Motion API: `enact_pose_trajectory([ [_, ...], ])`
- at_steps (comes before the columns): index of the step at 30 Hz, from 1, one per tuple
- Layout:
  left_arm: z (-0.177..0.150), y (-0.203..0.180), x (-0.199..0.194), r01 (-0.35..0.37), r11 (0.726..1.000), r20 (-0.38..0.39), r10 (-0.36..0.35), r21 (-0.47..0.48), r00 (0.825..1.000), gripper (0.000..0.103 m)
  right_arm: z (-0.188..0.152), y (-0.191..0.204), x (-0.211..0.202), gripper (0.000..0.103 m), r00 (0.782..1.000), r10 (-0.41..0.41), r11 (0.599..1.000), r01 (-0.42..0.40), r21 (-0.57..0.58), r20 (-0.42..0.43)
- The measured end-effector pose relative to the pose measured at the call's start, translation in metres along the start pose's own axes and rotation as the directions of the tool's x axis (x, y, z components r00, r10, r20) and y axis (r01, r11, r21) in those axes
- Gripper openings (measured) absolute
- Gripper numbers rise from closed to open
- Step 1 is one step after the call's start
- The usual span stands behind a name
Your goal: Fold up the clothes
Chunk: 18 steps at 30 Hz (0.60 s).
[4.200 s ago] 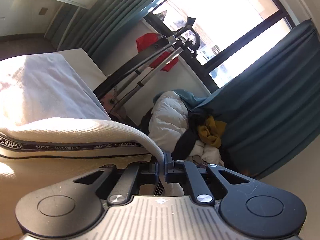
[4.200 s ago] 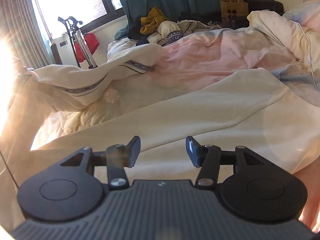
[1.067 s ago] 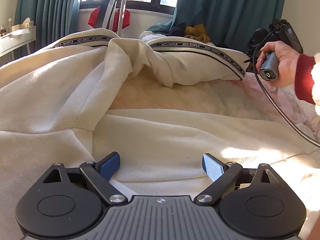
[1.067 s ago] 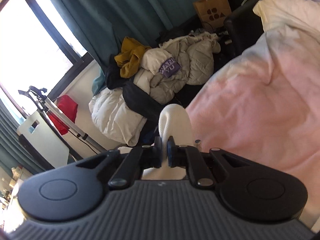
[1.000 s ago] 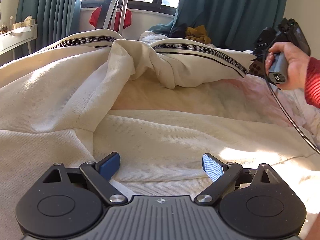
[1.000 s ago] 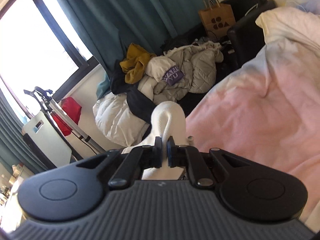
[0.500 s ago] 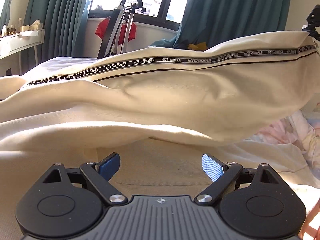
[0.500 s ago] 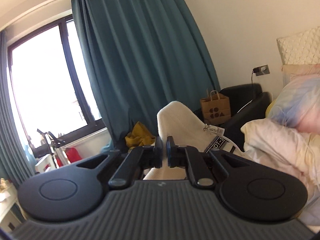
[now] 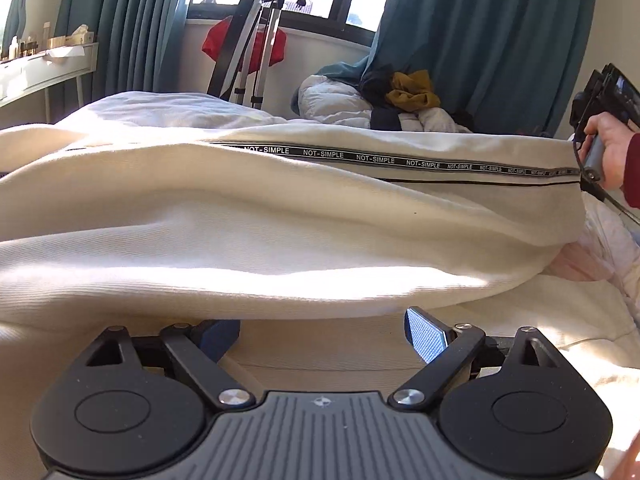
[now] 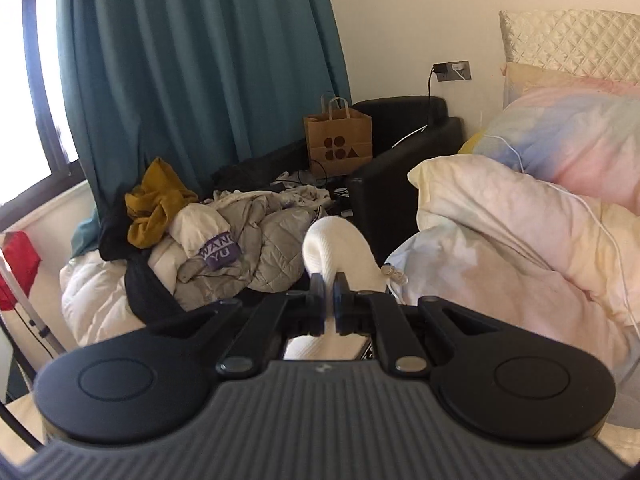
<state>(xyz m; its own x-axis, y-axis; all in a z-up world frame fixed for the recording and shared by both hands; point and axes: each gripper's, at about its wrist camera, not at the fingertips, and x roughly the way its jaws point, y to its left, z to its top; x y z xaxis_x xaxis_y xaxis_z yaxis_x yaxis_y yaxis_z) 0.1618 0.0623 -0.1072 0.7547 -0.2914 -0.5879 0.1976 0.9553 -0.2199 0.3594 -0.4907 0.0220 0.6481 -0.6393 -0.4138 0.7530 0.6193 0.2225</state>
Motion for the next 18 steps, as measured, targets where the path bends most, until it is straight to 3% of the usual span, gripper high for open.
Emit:
enact_pose_trajectory([
  [7,0.000,-0.004,0.018,-0.021,0.999,0.015,0.020,0.044,1.000,0.094,-0.038,0.032,0.043,0.015,0.990,0.106,0.983,-0.118,-0.139,-0.092],
  [10,-0.003,-0.003,0.020,-0.016,0.999,0.018,0.016,0.042,1.000,0.094,-0.038,0.018,0.038,0.035,0.983,0.133,0.985,-0.145,-0.095,-0.123],
  [12,-0.003,-0.002,0.017,-0.012,1.000,0.017,0.011,0.029,1.000,0.094,-0.034,0.001,0.029,0.060,0.978,0.165,0.984,-0.172,-0.044,-0.125],
  [14,-0.005,-0.003,0.014,-0.009,1.000,0.016,0.008,0.016,1.000,0.094,-0.031,-0.017,0.019,0.065,0.973,0.196,0.980,-0.197,0.006,-0.124],
  [18,-0.007,-0.006,0.002,-0.004,1.000,0.013,0.004,-0.012,1.000,0.094,-0.027,-0.065,-0.005,0.066,0.970,0.207,0.978,-0.202,0.051,-0.126],
])
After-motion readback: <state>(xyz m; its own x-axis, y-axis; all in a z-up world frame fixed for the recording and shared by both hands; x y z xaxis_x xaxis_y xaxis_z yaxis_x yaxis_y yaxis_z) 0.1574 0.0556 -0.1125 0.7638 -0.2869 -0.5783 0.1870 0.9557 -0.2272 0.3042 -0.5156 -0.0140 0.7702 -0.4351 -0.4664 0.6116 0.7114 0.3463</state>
